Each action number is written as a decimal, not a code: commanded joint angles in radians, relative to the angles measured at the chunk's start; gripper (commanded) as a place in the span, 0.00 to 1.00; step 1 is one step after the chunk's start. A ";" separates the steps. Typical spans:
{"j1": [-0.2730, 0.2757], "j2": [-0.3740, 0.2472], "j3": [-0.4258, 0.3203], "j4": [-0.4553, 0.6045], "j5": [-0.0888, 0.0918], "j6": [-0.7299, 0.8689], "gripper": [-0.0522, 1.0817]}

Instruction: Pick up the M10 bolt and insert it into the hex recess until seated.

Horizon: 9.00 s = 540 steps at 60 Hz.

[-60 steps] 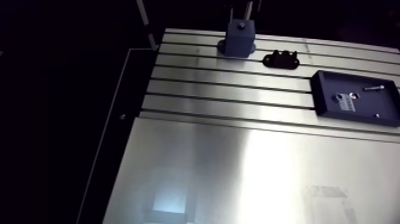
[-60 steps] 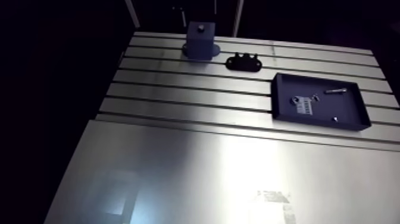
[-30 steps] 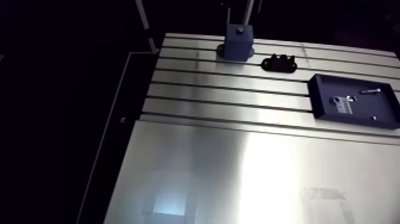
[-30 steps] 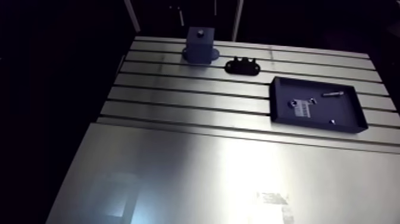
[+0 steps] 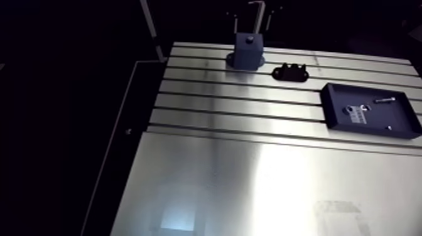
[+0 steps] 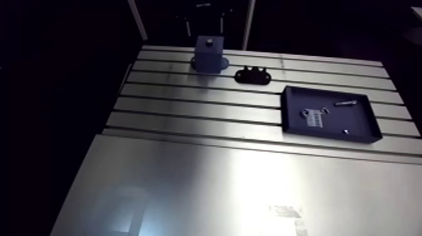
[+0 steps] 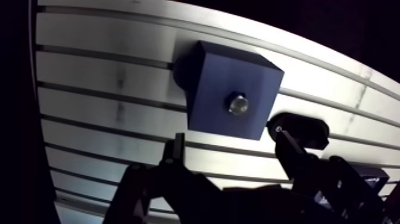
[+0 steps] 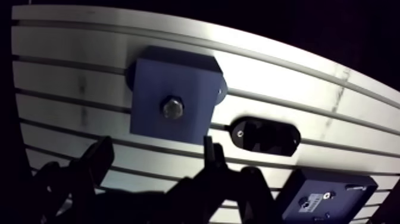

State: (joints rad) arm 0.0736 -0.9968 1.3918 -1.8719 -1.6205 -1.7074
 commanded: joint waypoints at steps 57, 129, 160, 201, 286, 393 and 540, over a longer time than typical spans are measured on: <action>-0.021 0.031 0.000 -0.042 0.006 0.036 0.42; -0.025 0.048 0.005 -0.086 0.018 0.035 0.52; -0.026 0.048 0.014 -0.086 0.018 0.033 0.54; -0.025 0.044 0.014 -0.086 0.018 0.033 0.57; -0.022 0.045 0.006 -0.085 0.017 0.021 0.65; -0.021 0.045 0.008 -0.082 0.024 -0.028 0.72; -0.014 0.039 0.003 -0.068 0.012 -0.499 0.48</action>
State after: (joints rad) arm 0.0598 -0.9556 1.3925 -1.9396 -1.6068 -2.2018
